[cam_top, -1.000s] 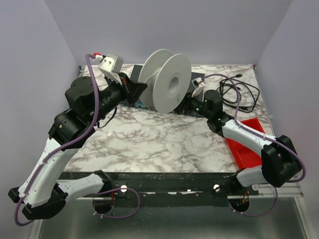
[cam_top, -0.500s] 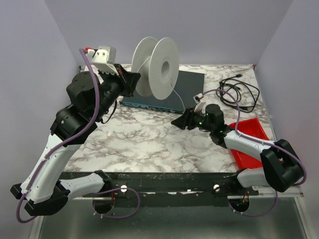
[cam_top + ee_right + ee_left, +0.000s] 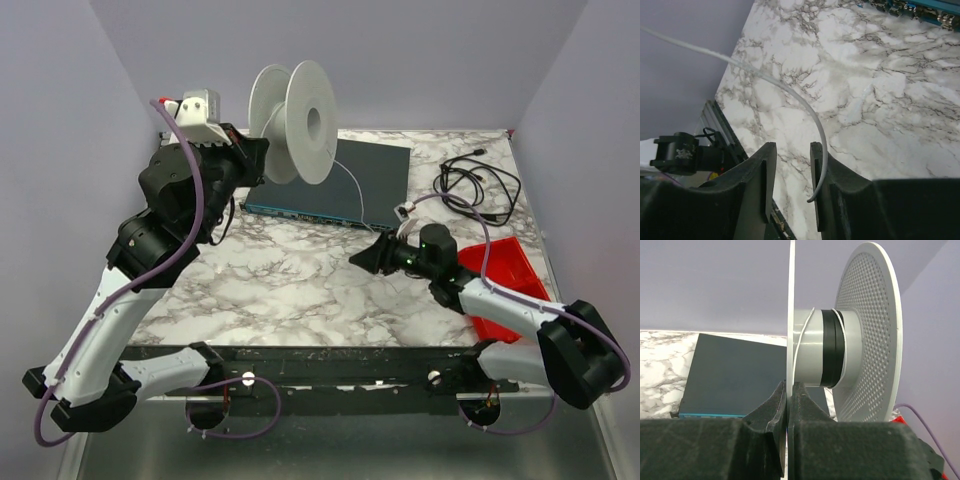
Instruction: Wrap the cables
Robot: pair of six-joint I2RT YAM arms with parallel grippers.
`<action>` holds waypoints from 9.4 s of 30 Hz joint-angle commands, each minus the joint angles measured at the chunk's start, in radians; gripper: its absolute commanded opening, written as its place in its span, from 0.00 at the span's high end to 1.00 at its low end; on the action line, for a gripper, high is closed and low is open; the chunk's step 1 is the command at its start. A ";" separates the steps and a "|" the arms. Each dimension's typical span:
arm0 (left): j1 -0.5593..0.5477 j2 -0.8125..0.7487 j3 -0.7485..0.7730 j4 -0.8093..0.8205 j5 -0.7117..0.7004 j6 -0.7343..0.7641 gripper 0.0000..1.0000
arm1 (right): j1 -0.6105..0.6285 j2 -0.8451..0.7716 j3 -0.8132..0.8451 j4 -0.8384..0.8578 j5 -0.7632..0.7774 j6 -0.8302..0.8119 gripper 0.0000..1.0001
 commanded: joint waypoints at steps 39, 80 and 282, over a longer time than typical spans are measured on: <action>0.140 0.461 0.148 0.042 -0.093 0.325 1.00 | 0.518 0.056 1.168 -0.974 1.038 -0.694 0.99; 0.169 -0.041 -0.180 0.226 0.475 -0.110 1.00 | -0.179 0.211 0.711 -0.461 0.054 -0.293 0.99; 0.076 0.071 0.139 0.203 0.276 -0.181 1.00 | 0.088 0.414 0.305 0.821 0.371 -0.508 0.35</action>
